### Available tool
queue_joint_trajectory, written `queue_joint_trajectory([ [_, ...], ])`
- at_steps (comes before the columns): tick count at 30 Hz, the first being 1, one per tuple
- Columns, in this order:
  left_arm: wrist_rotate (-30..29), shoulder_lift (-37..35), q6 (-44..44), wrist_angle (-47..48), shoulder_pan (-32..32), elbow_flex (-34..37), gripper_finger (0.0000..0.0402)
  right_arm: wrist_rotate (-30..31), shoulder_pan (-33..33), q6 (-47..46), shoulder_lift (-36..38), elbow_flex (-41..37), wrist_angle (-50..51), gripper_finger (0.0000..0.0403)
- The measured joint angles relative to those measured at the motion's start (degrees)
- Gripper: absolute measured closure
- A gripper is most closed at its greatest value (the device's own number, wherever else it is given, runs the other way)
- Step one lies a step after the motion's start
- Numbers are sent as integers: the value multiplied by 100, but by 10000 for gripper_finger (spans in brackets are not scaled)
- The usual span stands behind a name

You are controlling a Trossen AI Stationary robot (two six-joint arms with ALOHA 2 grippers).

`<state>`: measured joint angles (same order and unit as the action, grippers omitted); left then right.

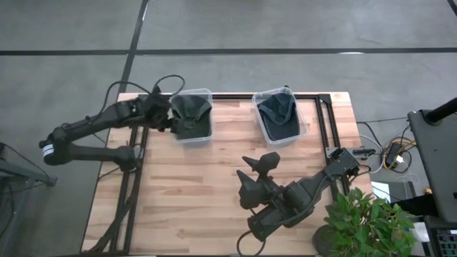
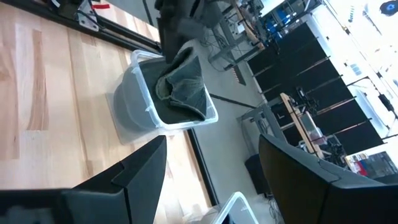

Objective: Pick & Place hat
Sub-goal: Put the green cap into the left transparent bin, then return to Home Position

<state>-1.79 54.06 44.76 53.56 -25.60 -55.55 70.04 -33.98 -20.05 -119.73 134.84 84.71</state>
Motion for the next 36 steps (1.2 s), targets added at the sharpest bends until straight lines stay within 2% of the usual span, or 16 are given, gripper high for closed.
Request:
queue_joint_trajectory([
  [7,90,-463,-399,-290,212,-492,191,-141,9,-245,1,-1,19,156],
  [12,67,-755,-581,-6,217,-970,191,-197,9,-309,1,-1,30,167],
  [15,41,-998,-888,-174,268,-1255,191,-410,9,-483,1,-1,39,182],
  [18,23,-1221,-1120,-487,283,-1344,199,-874,19,-718,1,-10,35,212],
  [22,23,-1473,-1437,-594,294,-1267,244,-1314,48,-907,10,-231,20,290],
  [25,23,-1669,-1613,-598,294,-1078,313,-1358,50,-998,10,-532,21,370],
  [26,24,-1740,-1634,-606,294,-1010,341,-1362,50,-1005,10,-636,-3,380],
  [28,20,-1891,-1650,-694,294,-890,385,-1398,50,-1008,23,-863,-228,389],
  [32,118,-2211,-2062,-1030,335,-667,395,-1616,50,-750,25,-1294,-909,395],
  [36,173,-2525,-2529,-1197,347,-601,400,-1956,48,-110,118,-1875,-2020,395],
])
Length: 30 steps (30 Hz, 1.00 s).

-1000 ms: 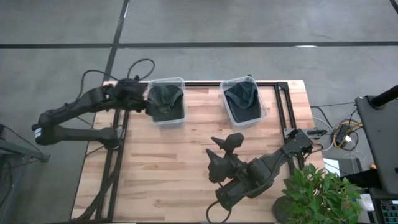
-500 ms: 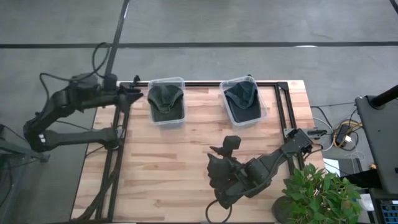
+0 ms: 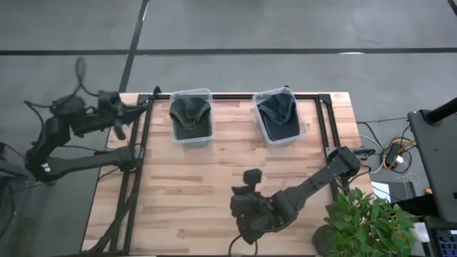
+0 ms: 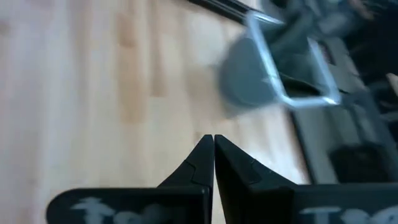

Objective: Pick & Place hat
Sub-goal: Return to Home Position

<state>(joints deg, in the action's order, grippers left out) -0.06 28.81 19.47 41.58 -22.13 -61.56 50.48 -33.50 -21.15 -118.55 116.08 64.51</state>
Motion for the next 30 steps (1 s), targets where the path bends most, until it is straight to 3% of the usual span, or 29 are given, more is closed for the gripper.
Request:
queue_joint_trajectory([
  [3,232,-162,-310,-154,0,-4,401,-587,8,718,202,-594,-1318,395],
  [8,963,-237,-607,-596,2,2,401,-2065,173,1842,710,-1844,-4074,395],
  [12,1267,-147,-817,-1053,2,6,401,-3131,405,2141,1358,-2899,-5900,395],
  [15,1612,105,-705,-1478,2,128,401,-3676,590,2182,1941,-3659,-6722,395],
  [21,1560,549,-610,-1817,66,618,401,-3746,783,2203,3330,-5080,-7103,395],
  [30,1563,234,-645,-2447,334,1568,401,-3333,835,2165,5591,-7219,-7505,395],
])
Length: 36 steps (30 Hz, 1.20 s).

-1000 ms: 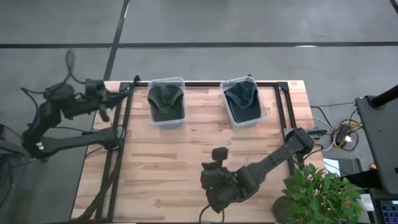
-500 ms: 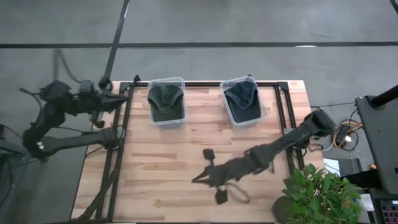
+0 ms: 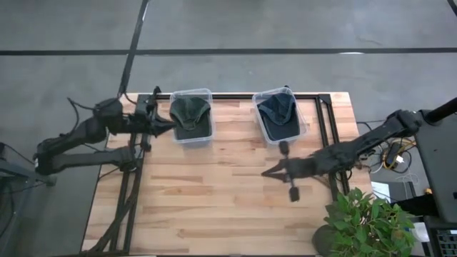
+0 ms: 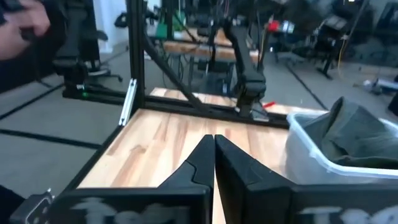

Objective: Pick & Place hat
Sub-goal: Return to Home Position

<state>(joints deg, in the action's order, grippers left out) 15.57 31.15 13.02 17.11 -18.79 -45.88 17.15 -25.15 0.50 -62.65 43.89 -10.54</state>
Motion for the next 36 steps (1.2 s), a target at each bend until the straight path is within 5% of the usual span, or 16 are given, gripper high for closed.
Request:
queue_joint_trajectory([
  [14,-1036,-1315,-60,-360,883,1452,401,-330,780,58,2460,-2129,-217,395],
  [36,-1205,-2299,-409,-1047,888,3296,401,-688,1360,252,3801,-3647,-211,395],
])
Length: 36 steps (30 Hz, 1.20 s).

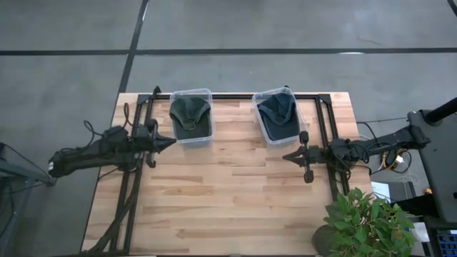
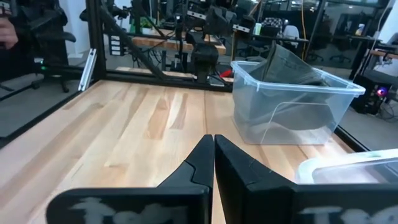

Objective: Pick & Place hat
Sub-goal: Return to Home Position

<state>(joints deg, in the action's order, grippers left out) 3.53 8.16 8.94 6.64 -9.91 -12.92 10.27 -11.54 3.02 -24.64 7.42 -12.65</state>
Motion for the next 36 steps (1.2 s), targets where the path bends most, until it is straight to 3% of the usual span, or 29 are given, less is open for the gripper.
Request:
queue_joint_trajectory([
  [12,266,-252,-144,-14,40,251,402,-56,7,-153,515,-695,-73,395],
  [15,293,-459,-160,-15,50,375,402,-340,6,-179,599,-692,-18,395],
  [24,75,-810,-490,-209,49,1015,401,-448,8,-39,566,-692,66,394],
  [30,54,-815,-633,-273,48,1038,401,-381,8,-1,577,-690,64,394],
  [36,-72,-791,-565,-208,48,1031,401,171,8,-311,577,-690,70,394],
])
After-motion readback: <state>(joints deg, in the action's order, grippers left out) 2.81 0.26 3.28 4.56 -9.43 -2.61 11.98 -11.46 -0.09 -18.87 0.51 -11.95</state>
